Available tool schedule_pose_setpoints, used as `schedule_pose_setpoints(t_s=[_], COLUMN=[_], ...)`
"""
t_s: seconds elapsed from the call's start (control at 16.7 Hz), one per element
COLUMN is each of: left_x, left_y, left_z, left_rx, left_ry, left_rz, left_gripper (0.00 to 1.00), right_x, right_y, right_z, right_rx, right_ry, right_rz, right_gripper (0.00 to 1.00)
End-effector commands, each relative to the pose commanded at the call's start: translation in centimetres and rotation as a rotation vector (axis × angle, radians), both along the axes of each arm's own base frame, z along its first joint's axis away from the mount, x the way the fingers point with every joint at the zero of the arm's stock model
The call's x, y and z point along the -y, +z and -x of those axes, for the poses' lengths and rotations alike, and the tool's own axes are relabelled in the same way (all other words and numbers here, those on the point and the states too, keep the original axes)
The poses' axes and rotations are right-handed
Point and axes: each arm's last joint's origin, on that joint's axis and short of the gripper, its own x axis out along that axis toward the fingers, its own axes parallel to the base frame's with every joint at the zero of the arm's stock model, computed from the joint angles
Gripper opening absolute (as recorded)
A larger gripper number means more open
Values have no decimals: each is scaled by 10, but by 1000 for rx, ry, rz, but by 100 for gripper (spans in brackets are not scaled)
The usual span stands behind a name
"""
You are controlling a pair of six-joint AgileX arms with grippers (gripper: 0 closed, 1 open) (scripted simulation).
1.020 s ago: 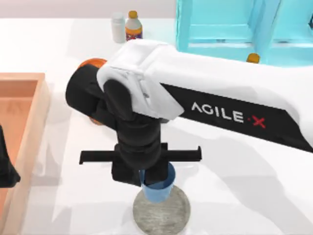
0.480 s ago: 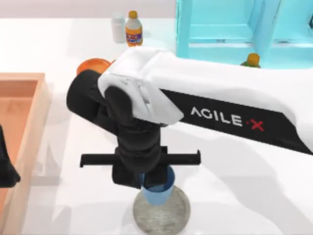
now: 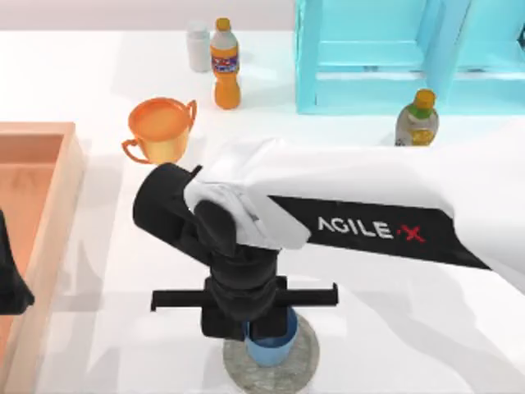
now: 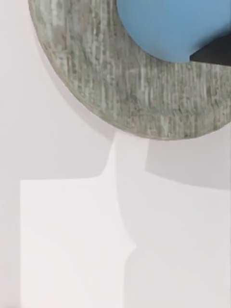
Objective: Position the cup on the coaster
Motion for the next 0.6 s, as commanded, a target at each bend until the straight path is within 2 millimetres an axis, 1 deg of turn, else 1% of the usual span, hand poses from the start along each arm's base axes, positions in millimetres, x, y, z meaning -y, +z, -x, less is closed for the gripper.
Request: schedule_pose_setpoints(t_s=[0.12, 0.6], left_x=[0, 0], left_y=[0, 0], left_z=[0, 0], left_rx=[0, 0], left_ry=[0, 0], left_rz=[0, 0], left_gripper=[100, 100], right_x=[0, 0], right_y=[0, 0], right_z=[0, 0], right_rx=[0, 0], right_ry=[0, 0], right_rz=[0, 0], right_gripper=[0, 60])
